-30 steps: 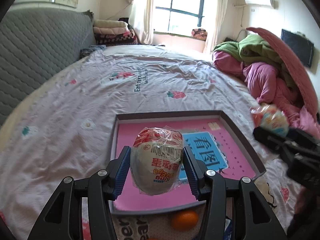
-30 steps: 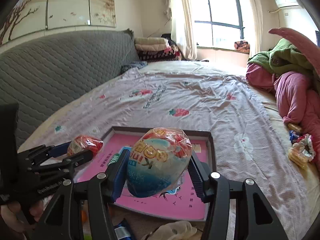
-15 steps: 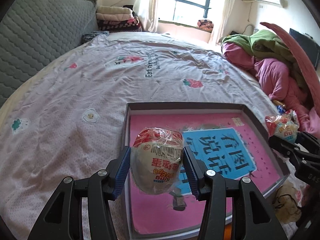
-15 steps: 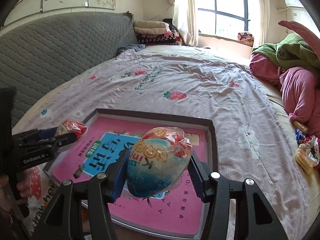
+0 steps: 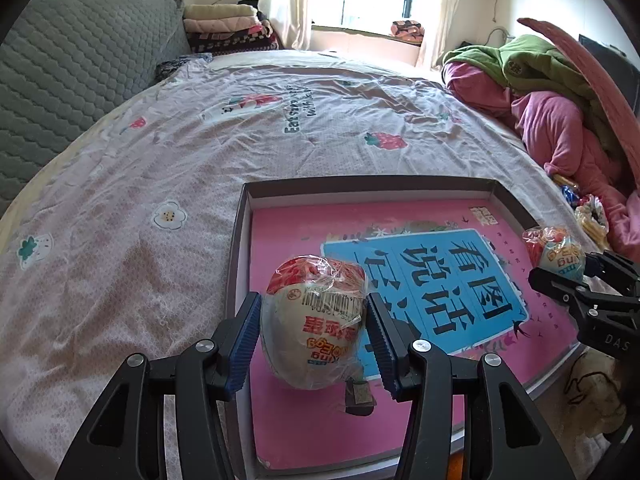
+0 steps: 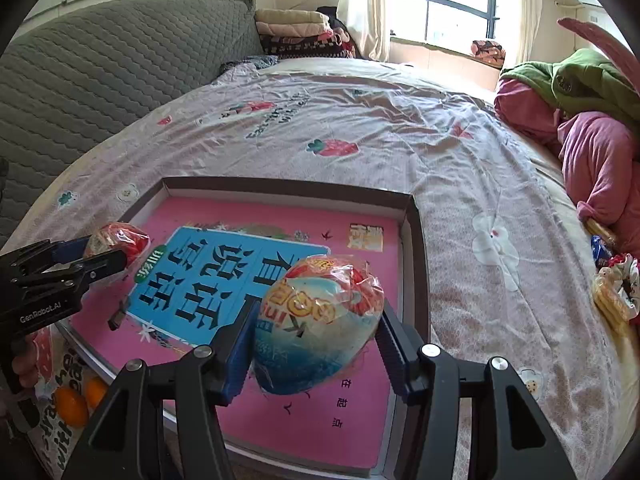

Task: Organize objects
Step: 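Carry both eggs into the pink tray and open both grippers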

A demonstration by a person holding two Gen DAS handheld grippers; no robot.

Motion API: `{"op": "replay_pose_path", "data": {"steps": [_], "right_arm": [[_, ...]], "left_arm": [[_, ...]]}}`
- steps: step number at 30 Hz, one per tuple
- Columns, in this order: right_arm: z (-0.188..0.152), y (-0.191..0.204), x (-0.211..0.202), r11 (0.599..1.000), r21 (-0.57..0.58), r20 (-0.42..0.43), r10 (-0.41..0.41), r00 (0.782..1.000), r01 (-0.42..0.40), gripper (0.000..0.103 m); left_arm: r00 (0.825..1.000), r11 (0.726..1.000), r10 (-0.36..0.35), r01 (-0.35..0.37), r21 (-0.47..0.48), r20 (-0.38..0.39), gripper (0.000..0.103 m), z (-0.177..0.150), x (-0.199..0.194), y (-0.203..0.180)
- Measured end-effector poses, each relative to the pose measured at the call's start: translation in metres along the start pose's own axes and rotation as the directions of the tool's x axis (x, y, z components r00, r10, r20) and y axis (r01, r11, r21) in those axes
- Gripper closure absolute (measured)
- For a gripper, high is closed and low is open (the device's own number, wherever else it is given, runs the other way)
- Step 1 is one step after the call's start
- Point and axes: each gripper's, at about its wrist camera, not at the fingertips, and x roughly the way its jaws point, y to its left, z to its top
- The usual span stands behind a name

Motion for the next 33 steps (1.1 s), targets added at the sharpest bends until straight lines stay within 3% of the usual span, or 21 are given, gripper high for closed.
{"op": "replay_pose_path", "data": {"steps": [17, 33], "right_arm": [[-0.006, 0.002, 0.017, 1.0, 0.008, -0.067, 0.005, 0.998, -0.005, 0.046], [-0.003, -0.004, 0.013, 0.999, 0.043, -0.05, 0.001, 0.999, 0.001, 0.045]], "left_arm": [[1.0, 1.0, 0.01, -0.01, 0.008, -0.02, 0.049, -0.003, 0.006, -0.001], [1.0, 1.0, 0.011, -0.011, 0.014, -0.009, 0.043, -0.004, 0.003, -0.003]]}}
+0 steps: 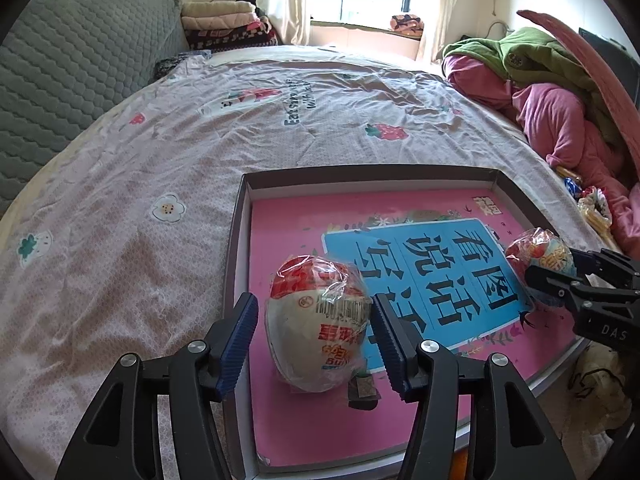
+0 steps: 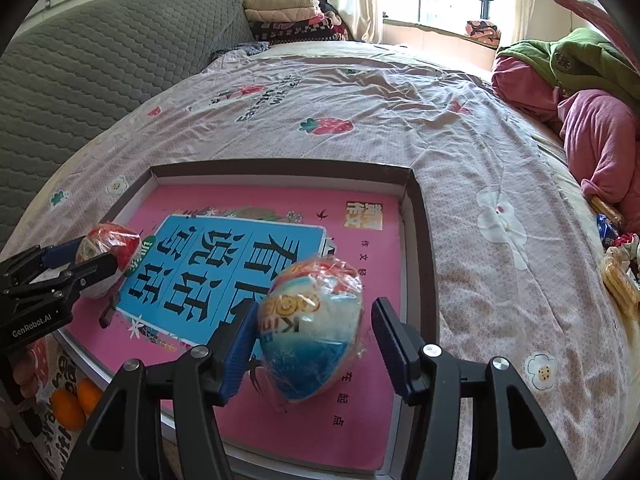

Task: Organize objects
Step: 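Carry both eggs into the pink tray and open both grippers, then withdraw both grippers from the tray toward the remaining items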

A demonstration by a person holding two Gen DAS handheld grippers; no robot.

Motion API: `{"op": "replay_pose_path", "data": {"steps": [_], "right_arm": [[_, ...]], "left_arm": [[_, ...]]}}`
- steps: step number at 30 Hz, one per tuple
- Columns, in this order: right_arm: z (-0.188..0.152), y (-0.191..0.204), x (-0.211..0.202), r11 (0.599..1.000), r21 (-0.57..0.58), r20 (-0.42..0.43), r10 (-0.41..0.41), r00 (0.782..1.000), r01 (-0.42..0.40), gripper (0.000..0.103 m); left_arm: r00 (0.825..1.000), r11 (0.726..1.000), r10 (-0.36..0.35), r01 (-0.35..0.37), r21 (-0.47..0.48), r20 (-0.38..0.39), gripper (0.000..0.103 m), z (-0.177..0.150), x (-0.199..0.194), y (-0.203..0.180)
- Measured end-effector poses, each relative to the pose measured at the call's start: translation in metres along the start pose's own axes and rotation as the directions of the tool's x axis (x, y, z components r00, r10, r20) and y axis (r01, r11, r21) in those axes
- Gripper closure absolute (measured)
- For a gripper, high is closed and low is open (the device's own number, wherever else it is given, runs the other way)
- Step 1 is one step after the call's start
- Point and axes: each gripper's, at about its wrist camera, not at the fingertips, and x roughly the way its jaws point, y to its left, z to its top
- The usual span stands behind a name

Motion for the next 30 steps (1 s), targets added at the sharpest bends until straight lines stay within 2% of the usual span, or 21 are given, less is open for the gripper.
{"op": "replay_pose_path", "data": {"steps": [5, 20, 30], "right_arm": [[0.003, -0.002, -0.007, 1.0, 0.007, 0.033, -0.003, 0.999, 0.002, 0.044], [0.007, 0.008, -0.041, 1.0, -0.017, 0.159, -0.001, 0.987, 0.004, 0.039], [0.003, 0.016, -0.059, 0.999, -0.037, 0.202, 0.02, 0.979, -0.013, 0.038]], "left_arm": [[1.0, 1.0, -0.011, 0.011, -0.006, 0.012, 0.037, 0.001, -0.005, 0.001], [0.997, 1.0, 0.006, -0.004, -0.021, 0.075, 0.032, 0.004, -0.032, 0.001], [0.991, 0.999, 0.044, -0.045, 0.008, 0.127, 0.031, 0.0, -0.052, -0.005]]}}
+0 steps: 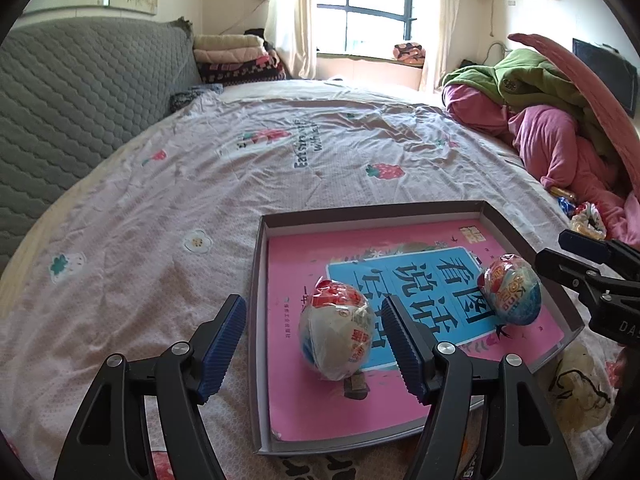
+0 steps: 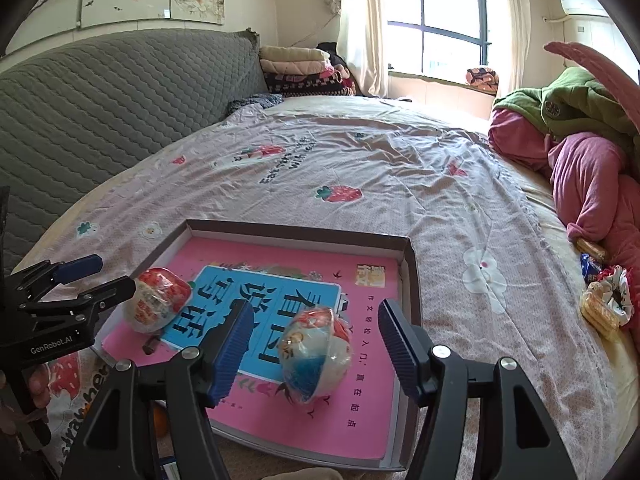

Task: Organize objects
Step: 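Withdraw both grippers from the tray toward the remaining items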

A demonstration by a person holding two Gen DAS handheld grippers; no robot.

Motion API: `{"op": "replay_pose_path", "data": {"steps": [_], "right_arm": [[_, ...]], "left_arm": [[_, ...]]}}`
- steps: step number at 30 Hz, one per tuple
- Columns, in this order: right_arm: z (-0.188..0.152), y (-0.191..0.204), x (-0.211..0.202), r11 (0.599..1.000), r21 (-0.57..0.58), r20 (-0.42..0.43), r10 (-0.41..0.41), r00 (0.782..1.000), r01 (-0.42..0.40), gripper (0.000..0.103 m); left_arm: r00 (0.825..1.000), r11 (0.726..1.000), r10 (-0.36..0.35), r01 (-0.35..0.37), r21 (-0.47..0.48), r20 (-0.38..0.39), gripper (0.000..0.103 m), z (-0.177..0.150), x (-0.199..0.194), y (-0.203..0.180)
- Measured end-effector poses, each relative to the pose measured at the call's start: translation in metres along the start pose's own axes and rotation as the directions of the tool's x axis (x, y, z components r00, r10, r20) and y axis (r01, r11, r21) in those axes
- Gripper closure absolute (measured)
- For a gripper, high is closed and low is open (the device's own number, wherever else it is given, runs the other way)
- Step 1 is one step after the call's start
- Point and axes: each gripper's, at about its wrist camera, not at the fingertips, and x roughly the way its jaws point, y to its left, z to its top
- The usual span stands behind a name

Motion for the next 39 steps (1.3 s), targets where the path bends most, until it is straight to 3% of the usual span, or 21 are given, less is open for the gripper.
{"op": "replay_pose_path", "data": {"steps": [17, 39], "right_arm": [[0.001, 0.004, -0.024, 1.0, -0.007, 0.055, 0.02, 0.998, -0.019, 0.034], [-0.008, -0.004, -0.052, 1.0, 0.023, 0.093, 0.011, 0.996, -0.014, 0.033]], "left_arm": [[0.998, 1.0, 0.002, -0.003, 0.018, 0.064, 0.03, -0.002, -0.032, -0.01], [0.998, 1.0, -0.016, 0.017, -0.02, 0.059, 0.03, -0.025, -0.061, -0.027]]}}
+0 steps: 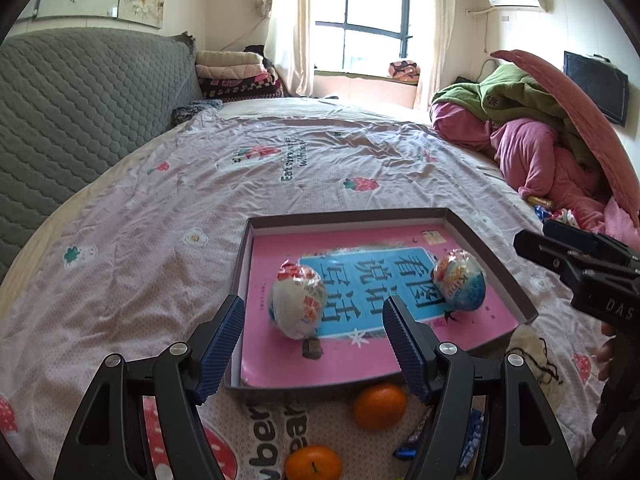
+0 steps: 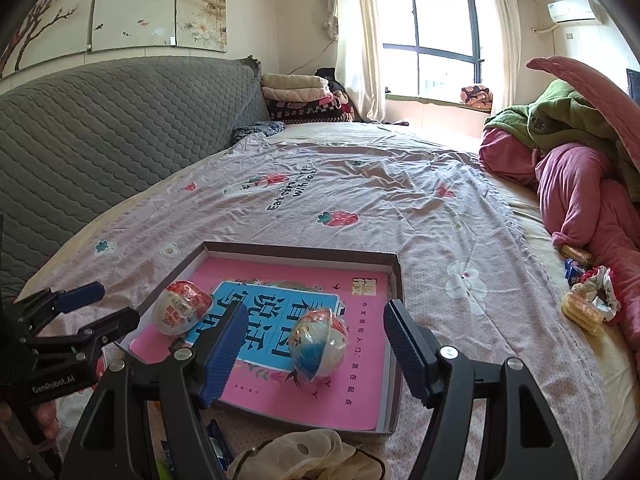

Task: Organize objects
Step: 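Withdraw both grippers from the tray toward the remaining items, then grasp the green fuzzy ring with left gripper while right gripper grasps the cream mesh bag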

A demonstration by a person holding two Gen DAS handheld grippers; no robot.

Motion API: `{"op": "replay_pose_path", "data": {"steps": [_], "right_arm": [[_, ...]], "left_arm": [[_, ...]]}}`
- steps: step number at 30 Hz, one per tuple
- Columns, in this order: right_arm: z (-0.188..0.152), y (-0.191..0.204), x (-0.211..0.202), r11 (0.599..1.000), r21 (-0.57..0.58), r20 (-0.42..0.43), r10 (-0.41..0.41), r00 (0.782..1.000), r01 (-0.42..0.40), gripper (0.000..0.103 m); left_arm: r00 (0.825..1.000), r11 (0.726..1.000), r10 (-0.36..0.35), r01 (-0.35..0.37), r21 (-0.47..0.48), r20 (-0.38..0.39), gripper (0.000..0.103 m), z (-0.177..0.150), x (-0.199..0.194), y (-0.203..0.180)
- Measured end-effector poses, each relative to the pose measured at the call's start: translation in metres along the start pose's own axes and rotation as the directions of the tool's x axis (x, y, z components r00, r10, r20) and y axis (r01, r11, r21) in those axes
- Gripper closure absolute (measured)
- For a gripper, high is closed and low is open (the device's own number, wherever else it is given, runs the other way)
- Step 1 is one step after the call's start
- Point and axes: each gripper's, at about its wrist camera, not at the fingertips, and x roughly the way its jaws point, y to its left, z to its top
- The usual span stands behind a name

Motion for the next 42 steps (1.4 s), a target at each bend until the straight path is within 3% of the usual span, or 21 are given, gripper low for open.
{"op": "replay_pose_path", "data": {"steps": [21, 42], "right_arm": [[-0.023, 0.006, -0.025, 0.997, -0.032, 0.004, -0.065, 0.998, 0.065, 0.033], [-0.053, 0.017, -0.049, 0.997, -0.066, 0.0, -0.035, 0.999, 0.035, 0.033]], "left_arm": [[1.0, 1.0, 0.004, -0.004, 0.004, -0.023, 0.03, -0.039, -0.022, -0.007], [0.997, 0.998, -0.04, 0.042, 0.037, -0.069, 0.03, -0.08, -0.046, -0.018]]}}
